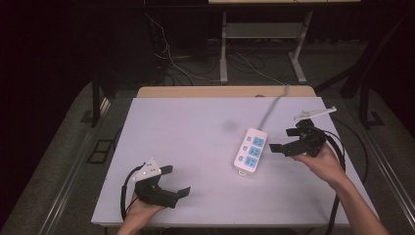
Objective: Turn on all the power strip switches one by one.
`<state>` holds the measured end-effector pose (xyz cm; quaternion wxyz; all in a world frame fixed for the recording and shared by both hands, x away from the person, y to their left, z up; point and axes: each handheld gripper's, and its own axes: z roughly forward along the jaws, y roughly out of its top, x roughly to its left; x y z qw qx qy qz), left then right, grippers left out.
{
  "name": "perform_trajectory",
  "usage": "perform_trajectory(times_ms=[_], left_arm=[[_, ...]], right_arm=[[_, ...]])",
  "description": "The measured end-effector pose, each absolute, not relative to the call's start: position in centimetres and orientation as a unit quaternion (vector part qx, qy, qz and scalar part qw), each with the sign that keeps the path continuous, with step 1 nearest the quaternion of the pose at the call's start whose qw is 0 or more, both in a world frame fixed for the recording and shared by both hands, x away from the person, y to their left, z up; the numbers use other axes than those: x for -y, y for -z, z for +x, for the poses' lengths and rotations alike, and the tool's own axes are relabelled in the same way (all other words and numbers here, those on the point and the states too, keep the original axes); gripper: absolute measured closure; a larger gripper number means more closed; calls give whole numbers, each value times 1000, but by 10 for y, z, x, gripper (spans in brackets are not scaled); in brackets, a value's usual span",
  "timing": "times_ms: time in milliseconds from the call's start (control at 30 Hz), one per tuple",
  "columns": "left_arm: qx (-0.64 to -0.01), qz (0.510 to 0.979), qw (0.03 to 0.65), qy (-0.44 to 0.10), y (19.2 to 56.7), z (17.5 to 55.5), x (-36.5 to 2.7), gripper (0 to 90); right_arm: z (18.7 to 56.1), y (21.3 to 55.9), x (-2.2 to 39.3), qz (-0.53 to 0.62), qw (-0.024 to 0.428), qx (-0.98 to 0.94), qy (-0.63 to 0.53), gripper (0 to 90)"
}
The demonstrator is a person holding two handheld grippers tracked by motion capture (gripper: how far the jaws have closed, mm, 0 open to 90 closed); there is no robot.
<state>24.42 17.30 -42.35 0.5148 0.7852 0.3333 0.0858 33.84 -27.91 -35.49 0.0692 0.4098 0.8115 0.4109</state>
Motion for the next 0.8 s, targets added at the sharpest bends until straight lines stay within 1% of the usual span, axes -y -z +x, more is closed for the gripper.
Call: perform_trajectory(times_ms=[500,800], left_arm=[[-336,785,514,-84,424,244,-172,0],[-336,785,513,-84,424,244,-172,0]], right_arm=[[276,394,301,431,71,-778,-453,5],[250,411,304,432,81,-768,-465,6]])
